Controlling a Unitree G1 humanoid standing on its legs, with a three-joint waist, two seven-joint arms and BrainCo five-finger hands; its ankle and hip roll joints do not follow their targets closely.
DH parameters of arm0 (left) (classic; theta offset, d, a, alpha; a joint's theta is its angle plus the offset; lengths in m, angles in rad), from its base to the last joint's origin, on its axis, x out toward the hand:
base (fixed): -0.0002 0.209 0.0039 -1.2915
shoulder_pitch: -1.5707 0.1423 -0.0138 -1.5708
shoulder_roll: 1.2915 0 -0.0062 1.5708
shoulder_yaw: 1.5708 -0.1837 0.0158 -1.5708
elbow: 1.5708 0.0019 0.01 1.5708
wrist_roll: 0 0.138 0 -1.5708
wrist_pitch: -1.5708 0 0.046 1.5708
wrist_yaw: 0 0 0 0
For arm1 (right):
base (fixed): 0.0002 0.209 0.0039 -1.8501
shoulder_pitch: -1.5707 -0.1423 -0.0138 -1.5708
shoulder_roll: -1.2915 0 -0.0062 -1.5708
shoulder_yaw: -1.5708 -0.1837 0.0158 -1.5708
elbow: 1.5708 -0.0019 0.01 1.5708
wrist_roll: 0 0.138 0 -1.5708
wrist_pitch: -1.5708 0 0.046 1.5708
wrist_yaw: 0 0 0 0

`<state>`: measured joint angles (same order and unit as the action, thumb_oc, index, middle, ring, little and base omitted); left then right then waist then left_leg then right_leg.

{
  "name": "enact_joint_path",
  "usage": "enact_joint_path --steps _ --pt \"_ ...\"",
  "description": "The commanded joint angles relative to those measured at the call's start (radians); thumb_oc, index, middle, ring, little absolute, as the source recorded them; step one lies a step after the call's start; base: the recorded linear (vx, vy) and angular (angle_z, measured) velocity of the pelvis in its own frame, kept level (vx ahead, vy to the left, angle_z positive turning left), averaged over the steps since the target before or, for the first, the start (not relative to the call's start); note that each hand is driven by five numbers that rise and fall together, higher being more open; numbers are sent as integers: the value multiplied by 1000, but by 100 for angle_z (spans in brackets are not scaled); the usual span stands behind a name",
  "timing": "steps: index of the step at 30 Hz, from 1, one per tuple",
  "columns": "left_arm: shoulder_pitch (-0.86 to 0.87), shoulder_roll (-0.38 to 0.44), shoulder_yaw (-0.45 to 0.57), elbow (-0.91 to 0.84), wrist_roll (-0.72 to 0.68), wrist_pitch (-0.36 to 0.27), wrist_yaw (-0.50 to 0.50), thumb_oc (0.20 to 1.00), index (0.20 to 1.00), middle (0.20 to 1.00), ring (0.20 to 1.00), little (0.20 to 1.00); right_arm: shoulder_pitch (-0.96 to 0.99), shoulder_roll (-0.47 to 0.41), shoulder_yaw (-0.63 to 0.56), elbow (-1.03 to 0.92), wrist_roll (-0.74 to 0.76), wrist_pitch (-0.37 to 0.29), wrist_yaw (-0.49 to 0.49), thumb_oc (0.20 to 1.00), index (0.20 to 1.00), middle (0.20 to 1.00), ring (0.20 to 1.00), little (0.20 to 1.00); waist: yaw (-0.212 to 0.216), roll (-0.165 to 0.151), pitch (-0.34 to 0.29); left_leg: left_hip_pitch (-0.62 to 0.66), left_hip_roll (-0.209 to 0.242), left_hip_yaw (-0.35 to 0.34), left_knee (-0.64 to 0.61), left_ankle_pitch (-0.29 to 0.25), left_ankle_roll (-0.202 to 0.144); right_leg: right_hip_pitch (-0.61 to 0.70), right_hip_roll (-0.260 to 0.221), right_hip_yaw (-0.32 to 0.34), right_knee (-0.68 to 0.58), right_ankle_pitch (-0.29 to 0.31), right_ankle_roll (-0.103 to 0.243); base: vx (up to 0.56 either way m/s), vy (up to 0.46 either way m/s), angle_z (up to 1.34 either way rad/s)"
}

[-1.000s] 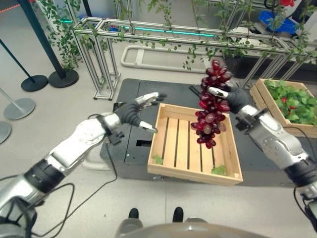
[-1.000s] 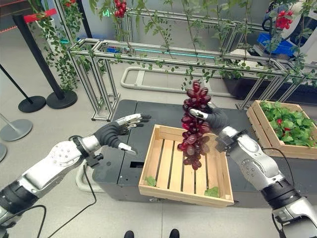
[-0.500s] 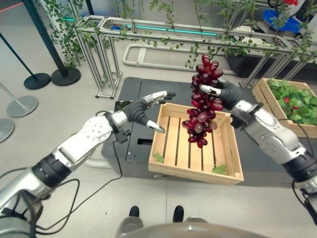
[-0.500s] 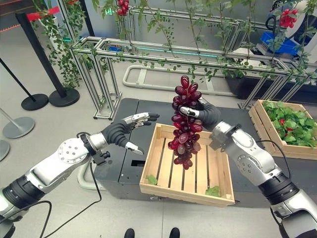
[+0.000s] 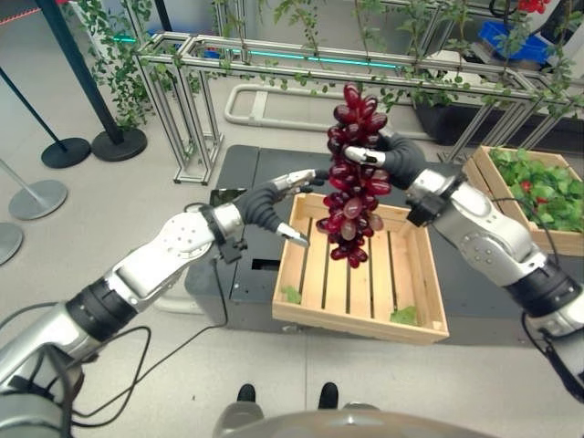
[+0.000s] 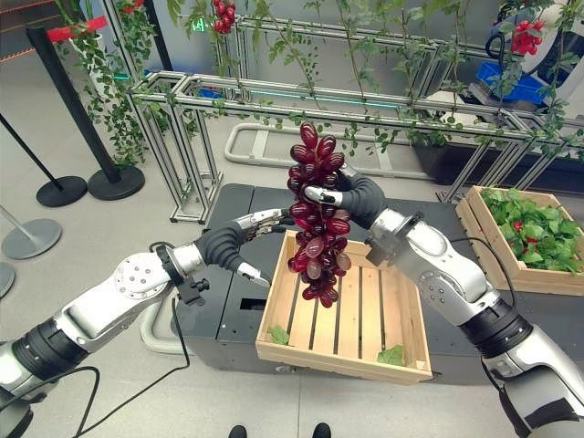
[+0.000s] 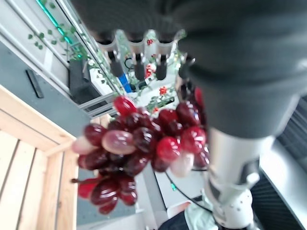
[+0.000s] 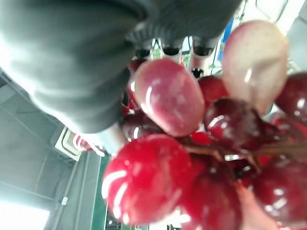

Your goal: Pick up the fruits from the basket on one side to the basket on the other side

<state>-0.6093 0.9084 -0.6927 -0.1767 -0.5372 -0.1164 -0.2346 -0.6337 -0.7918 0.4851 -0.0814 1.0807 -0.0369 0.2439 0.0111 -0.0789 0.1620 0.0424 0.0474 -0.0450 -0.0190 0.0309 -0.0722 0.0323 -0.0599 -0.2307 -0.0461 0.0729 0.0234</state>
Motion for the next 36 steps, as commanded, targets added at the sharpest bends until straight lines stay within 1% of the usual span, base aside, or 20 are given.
enact_joint_path --steps 1,5,6,7,8,10,13,14,15,18,24,26,27,28,29,30,32,34,35,36 --pt "-123 -47 -27 65 -48 -26 11 1000 1000 1000 1000 1000 -127 15 18 -58 -8 -85 -2 200 200 200 200 200 -20 -28 -75 -42 -46 5 90 -103 28 33 -45 -40 78 -129 97 0 0 0" --pt "-178 -78 -77 117 -49 -18 8 1000 1000 1000 1000 1000 -163 40 49 -46 -9 -83 -1 200 200 200 200 200 -22 -27 -81 -35 -44 5 85 -103 28 38 -44 -40 77 -129 97 0 0 0" --pt "-208 -96 -107 136 -49 -9 4 1000 1000 1000 1000 1000 -173 61 62 -38 -10 -83 -5 200 200 200 200 200 -24 -26 -84 -34 -44 3 84 -102 28 40 -43 -39 75 -129 96 0 0 0" --pt "-209 -97 -108 136 -49 -9 4 1000 1000 1000 1000 1000 -174 61 62 -38 -10 -83 -5 200 200 200 200 200 -24 -27 -84 -34 -44 3 84 -102 28 40 -43 -39 75 -129 96 0 0 0" --pt "-235 -111 -134 150 -47 -2 1 1000 1000 1000 1000 1000 -183 81 75 -30 -18 -79 -7 200 200 200 200 200 -25 -26 -88 -33 -44 2 82 -101 28 42 -43 -39 73 -129 96 0 0 0" --pt "-236 -111 -135 151 -47 -3 1 1000 1000 1000 1000 1000 -184 81 74 -30 -18 -79 -6 200 200 200 200 200 -25 -26 -87 -33 -44 2 81 -101 28 42 -43 -39 73 -129 96 0 0 0" --pt "-265 -143 -173 181 -79 17 -15 1000 1000 1000 1000 1000 -191 114 89 -23 -15 -77 -10 200 200 200 200 200 -28 -24 -93 -28 -44 2 76 -99 29 47 -44 -40 69 -128 96 -2 3 -1" --pt "-265 -143 -173 181 -79 17 -15 1000 1000 1000 1000 1000 -191 113 89 -23 -15 -77 -10 200 200 200 200 200 -28 -24 -93 -28 -44 2 76 -99 29 47 -44 -40 69 -128 96 0 0 0" --pt "-273 -167 -185 201 -95 24 -14 1000 1000 1000 1000 1000 -188 137 91 -20 -11 -78 -10 200 200 200 200 200 -30 -23 -96 -26 -44 1 72 -98 30 47 -44 -41 68 -127 96 0 0 0" --pt "-277 -200 -196 223 -105 36 -12 1000 1000 1000 1000 1000 -181 172 94 -22 -9 -79 -15 200 200 200 200 200 -32 -21 -98 -25 -47 0 68 -95 31 47 -44 -41 65 -124 95 0 0 0" --pt "-273 -229 -198 223 -123 42 -10 1000 1000 1000 1000 1000 -172 181 95 -33 -15 -75 -13 200 200 200 200 200 -33 -20 -103 -24 -48 1 60 -93 33 46 -45 -39 58 -119 95 0 0 0" --pt "-258 -251 -193 219 -151 49 -8 1000 1000 1000 1000 1000 -163 196 87 -32 -14 -78 -17 200 200 200 200 200 -35 -19 -103 -23 -48 -1 54 -89 34 45 -45 -37 54 -115 95 0 0 0" --pt "-256 -254 -193 219 -158 52 -8 837 837 837 837 837 -162 197 86 -33 -14 -78 -18 200 200 200 200 200 -35 -19 -103 -23 -48 -1 53 -89 34 45 -45 -38 53 -115 95 0 0 0" --pt "-252 -259 -190 217 -166 51 -8 652 652 652 652 652 -154 200 81 -32 -14 -79 -19 200 200 200 200 200 -35 -19 -104 -22 -49 -1 51 -88 34 47 -44 -40 52 -115 95 0 0 0" --pt "-247 -259 -186 216 -170 53 -6 611 611 611 611 611 -150 200 78 -35 -15 -79 -19 200 200 200 200 200 -35 -19 -105 -21 -48 -1 48 -87 35 48 -45 -40 50 -114 95 0 0 0" --pt "-239 -260 -182 215 -181 52 -6 677 677 677 677 677 -144 200 77 -37 -16 -78 -18 200 200 200 200 200 -36 -19 -104 -20 -49 -2 47 -87 35 48 -45 -40 48 -113 95 0 0 0" --pt "-214 -270 -170 216 -208 58 -3 696 696 696 696 696 -131 199 71 -39 -15 -76 -20 200 200 200 200 200 -36 -18 -103 -19 -49 -2 46 -87 36 50 -45 -40 47 -113 95 0 0 0" --pt "-205 -273 -165 218 -213 61 -1 752 752 752 752 752 -124 200 68 -40 -15 -76 -20 200 200 200 200 200 -36 -18 -104 -20 -50 -2 46 -88 36 50 -46 -40 46 -113 94 0 0 0" --pt "-179 -279 -150 212 -236 63 -1 721 721 721 721 721 -114 202 60 -41 -13 -76 -20 200 200 200 200 200 -36 -18 -104 -21 -51 -3 48 -89 36 51 -46 -40 46 -113 95 0 0 0" --pt "-171 -280 -146 205 -246 63 -2 671 671 671 671 671 -109 203 57 -41 -11 -75 -19 200 200 200 200 200 -36 -18 -103 -21 -52 -4 49 -89 37 50 -46 -39 46 -113 95 0 0 0"
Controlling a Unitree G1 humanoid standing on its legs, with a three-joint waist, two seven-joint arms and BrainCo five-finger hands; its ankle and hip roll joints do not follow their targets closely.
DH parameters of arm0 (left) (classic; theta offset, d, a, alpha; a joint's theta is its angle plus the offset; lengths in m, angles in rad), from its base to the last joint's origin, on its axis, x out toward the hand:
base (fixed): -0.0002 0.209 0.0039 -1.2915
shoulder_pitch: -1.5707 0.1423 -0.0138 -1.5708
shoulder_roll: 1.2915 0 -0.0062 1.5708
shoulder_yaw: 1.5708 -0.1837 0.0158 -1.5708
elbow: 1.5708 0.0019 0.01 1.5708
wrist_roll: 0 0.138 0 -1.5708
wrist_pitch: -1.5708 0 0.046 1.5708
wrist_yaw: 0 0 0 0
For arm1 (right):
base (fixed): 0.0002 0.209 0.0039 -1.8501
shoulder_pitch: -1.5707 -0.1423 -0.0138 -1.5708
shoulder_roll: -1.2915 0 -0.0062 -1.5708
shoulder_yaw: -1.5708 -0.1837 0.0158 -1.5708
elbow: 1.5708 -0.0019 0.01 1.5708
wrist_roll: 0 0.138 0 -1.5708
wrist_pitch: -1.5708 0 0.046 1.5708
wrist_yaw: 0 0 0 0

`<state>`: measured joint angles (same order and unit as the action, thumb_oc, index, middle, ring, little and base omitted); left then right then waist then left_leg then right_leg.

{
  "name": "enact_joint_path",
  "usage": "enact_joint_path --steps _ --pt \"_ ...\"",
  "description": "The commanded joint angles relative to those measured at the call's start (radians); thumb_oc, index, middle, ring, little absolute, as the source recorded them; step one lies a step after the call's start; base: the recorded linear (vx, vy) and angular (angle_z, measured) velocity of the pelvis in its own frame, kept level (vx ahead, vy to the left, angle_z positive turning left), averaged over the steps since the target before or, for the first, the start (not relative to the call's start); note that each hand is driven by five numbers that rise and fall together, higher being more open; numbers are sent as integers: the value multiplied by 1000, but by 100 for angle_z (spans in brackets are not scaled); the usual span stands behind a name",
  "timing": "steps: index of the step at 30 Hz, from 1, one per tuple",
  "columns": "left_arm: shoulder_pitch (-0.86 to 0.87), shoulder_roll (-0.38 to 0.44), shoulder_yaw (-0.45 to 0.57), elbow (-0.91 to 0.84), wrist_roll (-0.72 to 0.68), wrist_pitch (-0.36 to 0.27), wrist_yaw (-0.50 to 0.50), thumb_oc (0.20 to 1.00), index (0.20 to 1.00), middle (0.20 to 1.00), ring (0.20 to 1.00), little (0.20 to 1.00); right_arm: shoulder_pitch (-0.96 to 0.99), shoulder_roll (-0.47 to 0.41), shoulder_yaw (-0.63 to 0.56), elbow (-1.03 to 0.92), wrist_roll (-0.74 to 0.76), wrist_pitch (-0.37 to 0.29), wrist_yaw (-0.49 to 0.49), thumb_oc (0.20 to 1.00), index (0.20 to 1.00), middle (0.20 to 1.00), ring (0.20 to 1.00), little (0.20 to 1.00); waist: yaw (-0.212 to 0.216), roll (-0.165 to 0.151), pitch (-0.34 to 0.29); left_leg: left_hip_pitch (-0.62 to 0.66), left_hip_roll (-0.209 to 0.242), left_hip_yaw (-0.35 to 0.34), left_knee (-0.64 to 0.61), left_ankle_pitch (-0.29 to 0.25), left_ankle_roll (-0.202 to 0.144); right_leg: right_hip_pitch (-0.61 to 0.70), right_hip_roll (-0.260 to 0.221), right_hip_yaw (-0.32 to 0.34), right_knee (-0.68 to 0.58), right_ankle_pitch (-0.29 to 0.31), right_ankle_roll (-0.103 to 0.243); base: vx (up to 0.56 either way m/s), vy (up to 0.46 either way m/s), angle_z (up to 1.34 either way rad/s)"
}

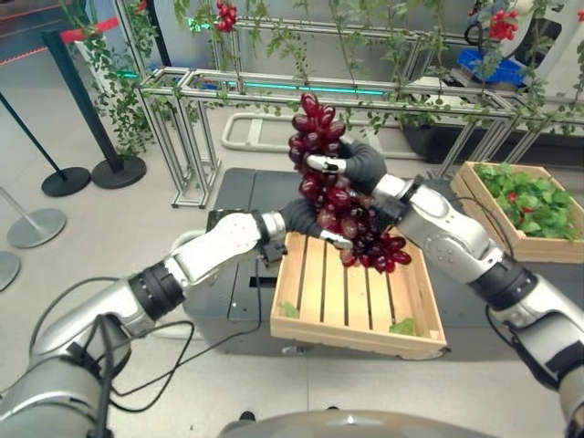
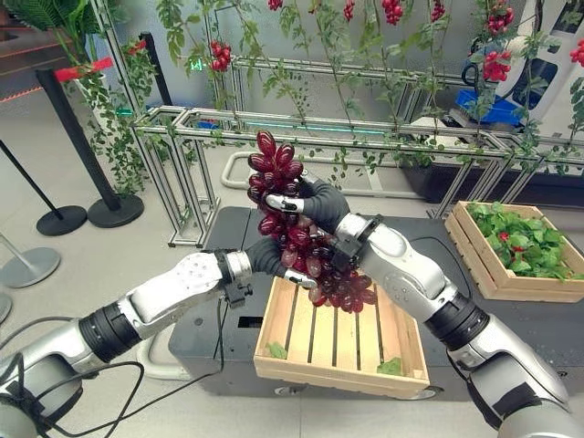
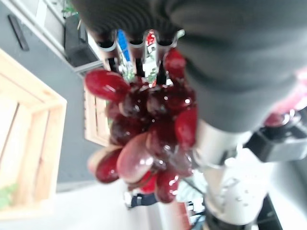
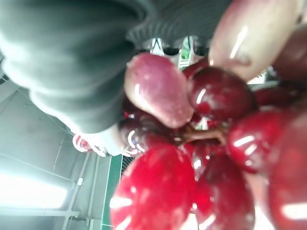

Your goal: Pick up the fruits from the basket on one side to the basket on the other side

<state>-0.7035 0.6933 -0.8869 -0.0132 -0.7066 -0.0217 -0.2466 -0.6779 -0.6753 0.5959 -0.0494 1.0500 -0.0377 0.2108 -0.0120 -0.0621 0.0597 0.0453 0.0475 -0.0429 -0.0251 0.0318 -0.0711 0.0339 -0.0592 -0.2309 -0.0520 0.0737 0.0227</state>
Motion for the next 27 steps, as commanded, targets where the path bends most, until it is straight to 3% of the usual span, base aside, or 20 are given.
enact_joint_path --steps 1,2,3,6,7,22,23,24,25,26,27 --pt "-65 -66 53 38 -84 -29 14 649 649 649 649 649 -58 88 -58 -75 22 -76 14 200 200 200 200 200 -13 -36 -1 -24 -52 -6 56 -90 36 48 -47 -39 52 -114 95 0 0 0" --pt "-51 -70 60 38 -91 -31 17 730 730 730 730 730 -51 91 -64 -74 24 -77 15 200 200 200 200 200 -13 -35 0 -24 -51 -6 55 -90 36 48 -47 -39 53 -114 95 0 0 0" --pt "-37 -76 72 36 -107 -31 20 918 918 918 918 918 -42 94 -70 -74 27 -79 14 200 200 200 200 200 -12 -35 0 -24 -51 -5 55 -90 36 47 -47 -39 53 -114 95 0 0 0" --pt "31 -126 115 41 -169 -25 26 931 931 931 931 931 -17 119 -83 -77 43 -80 15 200 200 200 200 200 -12 -37 1 -24 -52 -7 54 -90 37 47 -48 -38 53 -117 93 0 0 0" --pt "55 -149 130 47 -189 -25 30 1000 1000 1000 1000 1000 -9 128 -85 -78 47 -80 16 200 200 200 200 200 -12 -38 1 -24 -52 -7 54 -91 38 46 -48 -38 54 -117 92 0 0 0" --pt "209 -303 182 74 -312 5 33 1000 1000 1000 1000 1000 67 204 -113 -73 75 -86 26 200 200 200 200 200 -8 -51 1 -27 -53 -21 50 -88 43 44 -48 -44 56 -123 86 -1 0 1" --pt "216 -310 184 73 -318 6 33 956 956 956 956 956 74 212 -114 -72 79 -84 25 200 200 200 200 200 -8 -52 2 -28 -53 -21 50 -88 44 44 -48 -44 56 -124 86 0 0 0" --pt "222 -317 186 75 -325 8 33 859 859 859 859 859 81 220 -115 -72 83 -84 25 200 200 200 200 200 -7 -52 1 -29 -53 -22 50 -88 45 44 -48 -45 56 -124 86 0 0 0" --pt "228 -324 189 77 -331 9 33 592 592 592 592 592 87 226 -117 -70 85 -84 25 200 200 200 200 200 -7 -53 2 -30 -54 -23 50 -87 45 44 -48 -47 56 -124 85 0 0 0" --pt "235 -331 192 85 -334 10 35 558 558 558 558 558 93 228 -116 -68 84 -84 24 200 200 200 200 200 -7 -53 2 -30 -54 -24 49 -86 45 43 -48 -48 56 -124 85 0 0 0" --pt "238 -336 196 89 -335 8 35 416 416 416 416 416 100 232 -117 -69 84 -83 25 200 200 200 200 200 -7 -54 1 -30 -54 -25 48 -85 45 42 -48 -49 56 -124 85 0 0 0"
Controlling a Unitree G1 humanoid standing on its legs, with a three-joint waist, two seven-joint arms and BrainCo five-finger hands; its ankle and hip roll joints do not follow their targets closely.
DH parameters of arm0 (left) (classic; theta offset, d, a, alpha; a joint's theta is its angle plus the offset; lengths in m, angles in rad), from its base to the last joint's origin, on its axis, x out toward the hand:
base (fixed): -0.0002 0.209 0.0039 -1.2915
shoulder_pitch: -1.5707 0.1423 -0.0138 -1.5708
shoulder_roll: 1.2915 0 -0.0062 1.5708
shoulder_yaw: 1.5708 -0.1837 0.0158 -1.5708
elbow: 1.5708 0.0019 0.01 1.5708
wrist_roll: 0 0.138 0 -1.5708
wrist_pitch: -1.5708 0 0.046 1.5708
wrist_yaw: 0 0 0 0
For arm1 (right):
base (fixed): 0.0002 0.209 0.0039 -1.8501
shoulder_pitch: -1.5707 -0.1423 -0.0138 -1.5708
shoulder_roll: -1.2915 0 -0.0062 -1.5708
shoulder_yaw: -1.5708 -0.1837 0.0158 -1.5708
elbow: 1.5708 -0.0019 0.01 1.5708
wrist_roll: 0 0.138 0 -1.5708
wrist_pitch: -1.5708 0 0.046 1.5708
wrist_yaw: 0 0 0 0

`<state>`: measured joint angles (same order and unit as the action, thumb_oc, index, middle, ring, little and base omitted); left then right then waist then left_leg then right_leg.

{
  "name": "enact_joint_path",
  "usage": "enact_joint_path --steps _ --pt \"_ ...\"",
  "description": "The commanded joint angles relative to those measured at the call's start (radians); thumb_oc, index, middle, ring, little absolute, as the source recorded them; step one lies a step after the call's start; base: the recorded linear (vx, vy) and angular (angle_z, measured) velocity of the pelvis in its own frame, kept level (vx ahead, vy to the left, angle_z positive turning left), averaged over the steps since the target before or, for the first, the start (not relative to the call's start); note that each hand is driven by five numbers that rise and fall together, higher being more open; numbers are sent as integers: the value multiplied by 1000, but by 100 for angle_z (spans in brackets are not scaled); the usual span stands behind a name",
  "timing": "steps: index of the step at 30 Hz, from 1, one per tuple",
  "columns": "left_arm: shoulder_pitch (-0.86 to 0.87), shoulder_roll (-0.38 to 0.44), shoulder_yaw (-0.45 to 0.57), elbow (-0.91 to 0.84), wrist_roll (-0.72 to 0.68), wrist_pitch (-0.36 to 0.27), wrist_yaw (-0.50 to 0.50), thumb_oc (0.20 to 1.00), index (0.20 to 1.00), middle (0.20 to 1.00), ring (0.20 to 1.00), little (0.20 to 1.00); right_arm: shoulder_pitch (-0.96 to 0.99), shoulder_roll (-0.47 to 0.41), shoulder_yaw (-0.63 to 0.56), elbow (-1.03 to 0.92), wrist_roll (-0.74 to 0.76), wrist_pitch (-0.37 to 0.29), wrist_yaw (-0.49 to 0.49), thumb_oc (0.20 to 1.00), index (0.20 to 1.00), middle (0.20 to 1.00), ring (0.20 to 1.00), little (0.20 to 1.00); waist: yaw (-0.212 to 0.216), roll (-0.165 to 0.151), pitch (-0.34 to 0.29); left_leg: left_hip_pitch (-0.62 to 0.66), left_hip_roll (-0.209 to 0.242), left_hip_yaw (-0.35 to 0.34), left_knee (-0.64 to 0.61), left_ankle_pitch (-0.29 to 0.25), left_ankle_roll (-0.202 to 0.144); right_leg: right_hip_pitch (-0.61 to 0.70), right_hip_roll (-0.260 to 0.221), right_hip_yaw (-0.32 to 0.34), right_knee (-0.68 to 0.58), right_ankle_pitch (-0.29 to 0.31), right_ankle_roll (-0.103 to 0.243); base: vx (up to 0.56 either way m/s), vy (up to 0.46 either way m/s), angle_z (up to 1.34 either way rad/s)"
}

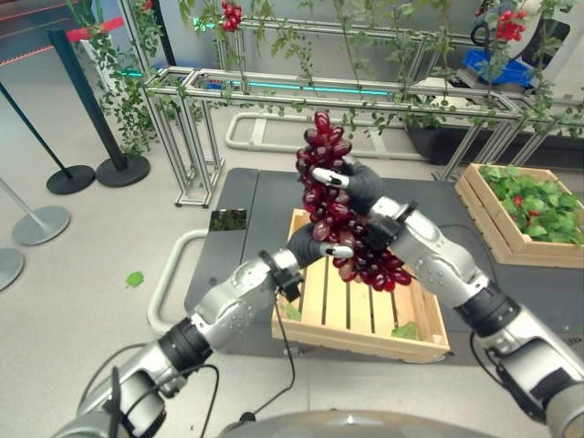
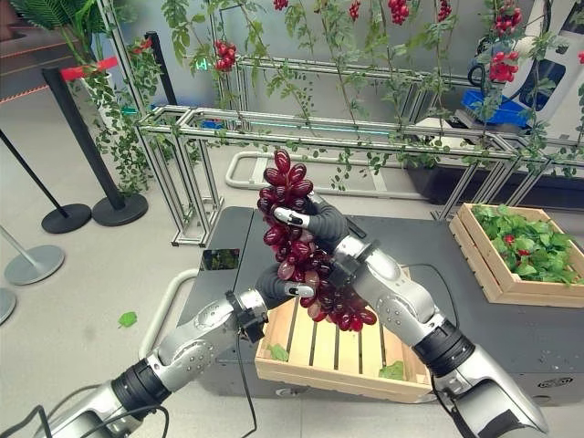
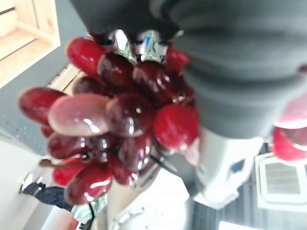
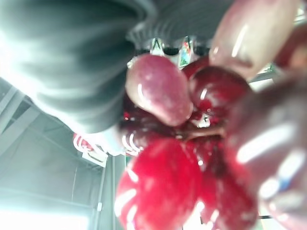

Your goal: Pick up the fruits from the basket on one side to the basket on the other side

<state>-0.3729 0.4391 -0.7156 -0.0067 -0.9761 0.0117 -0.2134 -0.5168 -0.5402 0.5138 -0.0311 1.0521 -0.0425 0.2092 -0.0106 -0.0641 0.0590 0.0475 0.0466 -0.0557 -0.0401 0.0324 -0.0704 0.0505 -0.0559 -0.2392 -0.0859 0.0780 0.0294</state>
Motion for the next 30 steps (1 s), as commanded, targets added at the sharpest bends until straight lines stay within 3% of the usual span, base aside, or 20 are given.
enact_joint_path --steps 1,24,25,26,30 --pt "-88 -88 29 84 -70 -26 4 200 200 200 200 200 -57 100 -35 -88 83 -78 27 200 200 200 200 200 -8 -52 1 -33 -54 -13 63 -85 44 25 -51 -42 90 -129 78 0 0 0" --pt "-46 -122 60 101 -72 -33 2 200 200 200 200 200 -1 143 -45 -75 89 -71 29 200 200 200 200 200 -2 -48 -7 -34 -61 -30 45 -77 49 29 -59 -56 73 -119 79 -4 0 1" --pt "-47 -119 64 100 -71 -35 2 200 200 200 200 200 -1 139 -45 -74 89 -69 28 423 423 423 423 423 -1 -47 -7 -33 -62 -28 44 -76 49 30 -59 -56 74 -119 79 0 0 0" --pt "-47 -119 64 100 -71 -35 2 200 200 200 200 200 -1 139 -45 -74 89 -69 28 1000 1000 1000 1000 1000 -1 -47 -7 -33 -62 -28 44 -76 49 30 -60 -56 74 -119 79 0 0 0" --pt "-35 -110 87 97 -69 -36 -5 200 200 200 200 200 13 106 -67 -75 87 -67 37 1000 1000 1000 1000 1000 -1 -47 -8 -32 -63 -31 44 -76 49 32 -60 -58 76 -120 79 0 0 0"
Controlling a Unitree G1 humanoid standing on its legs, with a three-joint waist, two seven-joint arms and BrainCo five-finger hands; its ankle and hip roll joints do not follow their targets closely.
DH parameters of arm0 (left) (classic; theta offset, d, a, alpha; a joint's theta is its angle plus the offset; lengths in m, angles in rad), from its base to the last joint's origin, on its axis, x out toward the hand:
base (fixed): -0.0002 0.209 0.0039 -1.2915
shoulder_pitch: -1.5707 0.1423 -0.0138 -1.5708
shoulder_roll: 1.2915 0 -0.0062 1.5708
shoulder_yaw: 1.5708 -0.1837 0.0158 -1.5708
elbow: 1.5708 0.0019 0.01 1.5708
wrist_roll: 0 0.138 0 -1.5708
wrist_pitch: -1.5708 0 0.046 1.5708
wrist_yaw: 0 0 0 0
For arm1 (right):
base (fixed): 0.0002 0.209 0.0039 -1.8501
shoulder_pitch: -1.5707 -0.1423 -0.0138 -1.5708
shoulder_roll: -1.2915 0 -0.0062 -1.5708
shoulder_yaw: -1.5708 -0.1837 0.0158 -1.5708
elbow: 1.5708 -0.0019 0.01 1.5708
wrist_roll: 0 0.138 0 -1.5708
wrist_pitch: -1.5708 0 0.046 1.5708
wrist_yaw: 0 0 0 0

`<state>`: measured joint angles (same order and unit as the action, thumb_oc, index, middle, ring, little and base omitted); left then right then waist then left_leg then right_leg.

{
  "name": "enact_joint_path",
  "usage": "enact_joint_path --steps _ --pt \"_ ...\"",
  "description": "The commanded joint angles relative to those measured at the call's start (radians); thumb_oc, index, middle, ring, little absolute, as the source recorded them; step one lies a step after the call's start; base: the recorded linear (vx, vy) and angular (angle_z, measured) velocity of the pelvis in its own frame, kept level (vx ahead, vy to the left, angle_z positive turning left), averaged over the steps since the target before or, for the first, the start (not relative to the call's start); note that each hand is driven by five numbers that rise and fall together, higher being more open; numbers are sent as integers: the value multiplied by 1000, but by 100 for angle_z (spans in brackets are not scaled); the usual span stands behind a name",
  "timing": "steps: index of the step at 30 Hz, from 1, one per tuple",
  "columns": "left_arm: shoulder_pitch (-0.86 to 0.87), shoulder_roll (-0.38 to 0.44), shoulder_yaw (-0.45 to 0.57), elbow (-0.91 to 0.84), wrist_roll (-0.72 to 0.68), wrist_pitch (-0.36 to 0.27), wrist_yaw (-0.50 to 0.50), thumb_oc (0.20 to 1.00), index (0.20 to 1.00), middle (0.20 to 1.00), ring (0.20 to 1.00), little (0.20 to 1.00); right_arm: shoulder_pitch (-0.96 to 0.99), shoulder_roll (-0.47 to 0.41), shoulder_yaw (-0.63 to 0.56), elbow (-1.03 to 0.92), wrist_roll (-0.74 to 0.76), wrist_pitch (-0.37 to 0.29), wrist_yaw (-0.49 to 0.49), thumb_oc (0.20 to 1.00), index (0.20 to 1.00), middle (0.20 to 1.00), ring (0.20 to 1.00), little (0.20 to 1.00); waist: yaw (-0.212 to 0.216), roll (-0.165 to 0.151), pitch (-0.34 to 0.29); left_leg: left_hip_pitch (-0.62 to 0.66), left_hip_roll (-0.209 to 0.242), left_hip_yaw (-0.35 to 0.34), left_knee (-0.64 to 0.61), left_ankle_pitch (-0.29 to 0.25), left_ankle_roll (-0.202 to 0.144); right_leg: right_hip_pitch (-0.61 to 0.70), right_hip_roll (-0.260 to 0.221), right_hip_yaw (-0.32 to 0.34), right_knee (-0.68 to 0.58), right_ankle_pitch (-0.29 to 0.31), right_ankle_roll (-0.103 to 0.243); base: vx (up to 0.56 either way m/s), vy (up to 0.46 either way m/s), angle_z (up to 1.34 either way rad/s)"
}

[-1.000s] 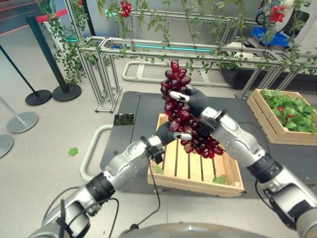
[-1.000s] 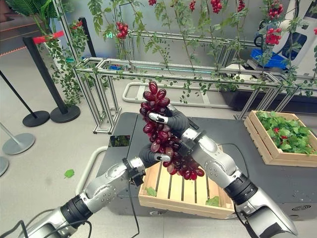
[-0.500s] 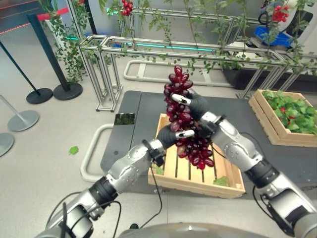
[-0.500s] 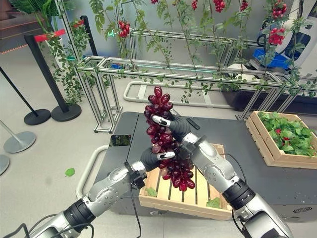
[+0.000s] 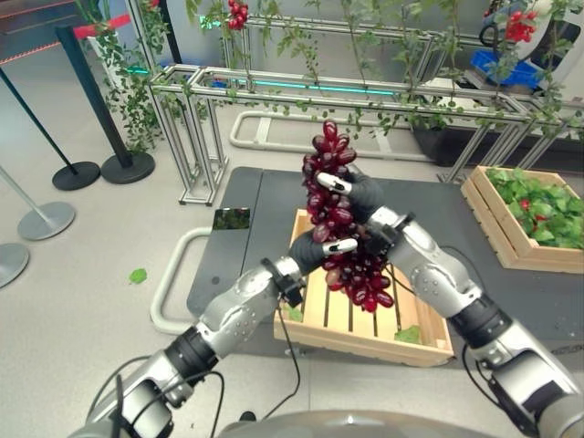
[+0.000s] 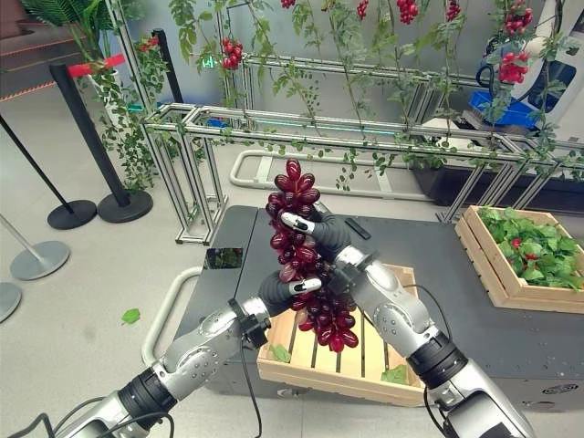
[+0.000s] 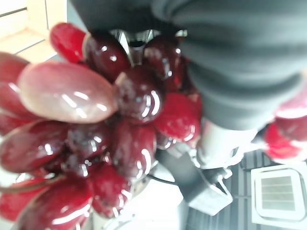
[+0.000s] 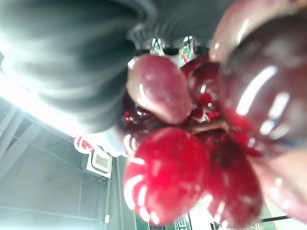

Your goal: Pick up the fruits from the basket on one side to the basket on the other side

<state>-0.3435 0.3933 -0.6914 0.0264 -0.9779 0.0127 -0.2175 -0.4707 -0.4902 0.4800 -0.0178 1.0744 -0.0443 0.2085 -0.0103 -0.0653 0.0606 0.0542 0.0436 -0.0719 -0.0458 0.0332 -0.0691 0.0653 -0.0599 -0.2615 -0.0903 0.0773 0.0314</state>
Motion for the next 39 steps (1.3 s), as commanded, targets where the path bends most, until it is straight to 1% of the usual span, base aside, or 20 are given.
enact_joint_path --steps 1,3,4,5,8,11,15,16,19,20,30,34,35,37,38,39 --pt "-59 -58 72 60 -66 -40 -3 200 200 200 200 200 -26 37 -45 -90 56 -67 38 1000 1000 1000 1000 1000 -2 -46 -10 -38 -60 -15 49 -76 47 18 -55 -36 81 -120 77 0 0 0" --pt "-43 -47 99 45 -72 -46 -10 200 200 200 200 200 16 1 -100 -104 38 -79 40 1000 1000 1000 1000 1000 -4 -44 -10 -39 -59 -20 48 -75 46 18 -55 -39 82 -122 77 0 -5 2" --pt "-18 -40 138 37 -79 -50 -16 200 200 200 200 200 79 -20 -171 -103 27 -91 43 1000 1000 1000 1000 1000 -6 -44 -11 -41 -59 -25 45 -73 45 18 -54 -46 83 -125 76 1 -11 8" --pt "-18 -40 137 36 -79 -50 -16 200 200 200 200 200 80 -20 -172 -103 27 -91 42 1000 1000 1000 1000 1000 -5 -44 -11 -41 -59 -25 45 -73 45 18 -54 -46 83 -125 76 -3 -13 14" --pt "44 -20 222 -1 -104 -52 -35 200 200 200 200 200 202 -51 -317 -111 15 -108 50 1000 1000 1000 1000 1000 -9 -42 -13 -44 -59 -35 41 -70 41 19 -52 -58 80 -128 76 -2 -21 13" --pt "113 -6 307 -28 -137 -54 -50 200 200 200 200 200 313 -66 -449 -98 9 -125 51 1000 1000 1000 1000 1000 -14 -42 -13 -49 -57 -40 38 -68 37 16 -49 -64 77 -130 74 -1 -39 7" --pt "167 6 397 -56 -150 -73 -55 200 200 200 200 200 391 -50 -580 -56 6 -157 25 1000 1000 1000 1000 1000 -21 -39 -10 -55 -53 -50 38 -65 31 9 -42 -70 81 -139 68 2 -40 4" --pt "167 6 397 -56 -150 -73 -55 200 200 200 200 200 391 -50 -580 -56 6 -157 25 1000 1000 1000 1000 1000 -21 -39 -11 -55 -53 -51 38 -65 31 9 -42 -70 82 -139 68 12 -29 5" --pt "203 -14 447 -63 -150 -83 -53 200 200 200 200 200 427 -27 -632 -45 0 -164 20 1000 1000 1000 1000 1000 -27 -35 -9 -54 -50 -52 33 -64 29 11 -37 -74 73 -138 67 7 -18 5" --pt "204 -14 447 -63 -150 -83 -53 200 200 200 200 200 427 -26 -632 -45 0 -164 20 1000 1000 1000 1000 1000 -27 -35 -9 -54 -50 -52 33 -64 29 12 -37 -74 72 -138 67 0 0 0" --pt "254 -49 527 -69 -134 -106 -37 200 200 200 200 200 469 80 -637 -36 -17 -167 18 1000 1000 1000 1000 1000 -33 -22 -10 -42 -47 -37 28 -69 33 12 -34 -51 70 -141 64 3 -2 -1" --pt "290 -55 597 -71 -127 -125 -28 200 200 200 200 200 505 131 -660 -38 -66 -183 -7 1000 1000 1000 1000 1000 -36 -15 4 -47 -45 -36 53 -76 32 -3 -33 -49 120 -162 55 -10 -13 -2" --pt "312 -51 628 -85 -120 -134 -23 200 200 200 200 200 512 142 -665 -35 -67 -183 -6 1000 1000 1000 1000 1000 -33 -11 13 -52 -41 -30 75 -87 35 -33 -39 -47 181 -176 58 -66 -6 -1" --pt "332 -46 672 -93 -120 -150 -19 200 200 200 200 200 517 146 -665 -48 -100 -180 -2 1000 1000 1000 1000 1000 -37 0 44 -63 -31 -25 101 -88 36 -86 -36 -17 284 -200 64 -102 -29 -12" --pt "333 -40 684 -95 -122 -158 -24 200 200 200 200 200 522 148 -675 -61 -120 -178 -3 1000 1000 1000 1000 1000 -44 2 59 -82 -27 -34 116 -82 33 -114 -26 24 327 -220 72 -117 -94 -15" --pt "333 -32 685 -96 -114 -164 -27 200 200 200 200 200 529 151 -688 -69 -134 -179 -5 1000 1000 1000 1000 1000 -53 3 60 -103 -28 -55 123 -76 31 -126 2 94 346 -245 73 -94 -102 -3"
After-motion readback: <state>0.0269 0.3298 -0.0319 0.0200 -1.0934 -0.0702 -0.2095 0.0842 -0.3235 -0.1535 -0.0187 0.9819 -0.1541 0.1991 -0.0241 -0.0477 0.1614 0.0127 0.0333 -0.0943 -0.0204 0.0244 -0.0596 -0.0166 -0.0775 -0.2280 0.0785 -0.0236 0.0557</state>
